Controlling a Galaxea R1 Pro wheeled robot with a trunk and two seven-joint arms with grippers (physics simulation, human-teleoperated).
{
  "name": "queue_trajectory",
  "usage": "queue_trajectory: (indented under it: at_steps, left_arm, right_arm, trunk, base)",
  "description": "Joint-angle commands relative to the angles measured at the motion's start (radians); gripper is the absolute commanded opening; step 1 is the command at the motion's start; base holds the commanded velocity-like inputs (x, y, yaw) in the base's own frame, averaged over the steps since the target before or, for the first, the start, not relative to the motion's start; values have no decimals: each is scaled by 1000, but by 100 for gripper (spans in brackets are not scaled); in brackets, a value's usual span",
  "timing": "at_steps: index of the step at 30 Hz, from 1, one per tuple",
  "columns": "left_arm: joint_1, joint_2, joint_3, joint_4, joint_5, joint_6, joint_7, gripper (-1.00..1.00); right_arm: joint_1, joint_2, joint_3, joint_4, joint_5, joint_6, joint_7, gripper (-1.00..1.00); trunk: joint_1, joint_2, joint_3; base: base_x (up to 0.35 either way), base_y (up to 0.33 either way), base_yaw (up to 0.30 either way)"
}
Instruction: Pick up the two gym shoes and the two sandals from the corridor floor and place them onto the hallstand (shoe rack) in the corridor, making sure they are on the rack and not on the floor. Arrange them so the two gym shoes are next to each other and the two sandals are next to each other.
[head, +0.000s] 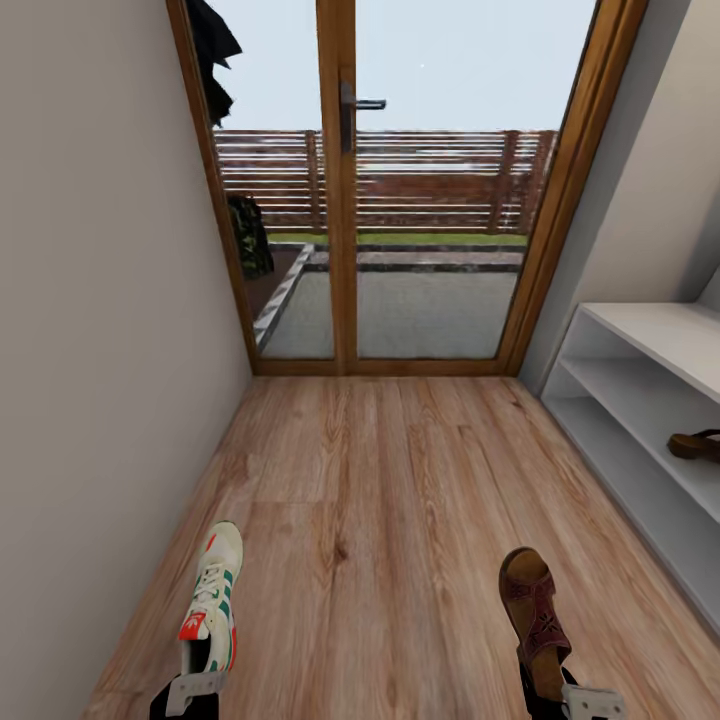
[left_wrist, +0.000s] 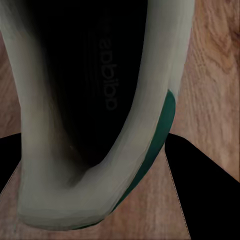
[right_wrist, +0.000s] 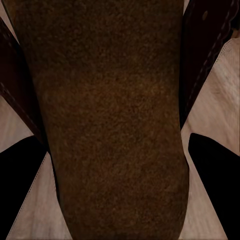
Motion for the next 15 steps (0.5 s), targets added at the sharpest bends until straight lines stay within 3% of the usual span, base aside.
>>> queue_trajectory:
  at_steps: [1,5,15]
  left_arm:
    - [-1,-1,9,0,-4,-3,-10,-100]
    - [-1,-1,9,0,-5,-3,-10,-100]
    - [-1,-1,9,0,-4,-3,-10,-100]
  right_arm:
    - [-1,1,-9,1,9,-3,5,-100]
    - [-1,1,-9,1,9,-3,5,-100]
    - [-1,1,-9,1,9,-3,5,-100]
  trunk:
    - [0,0,-1]
    - [0,0,-1]
    - [0,0,-1]
  base:
    - [340,0,0]
    - [340,0,-100]
    - [340,3,-272]
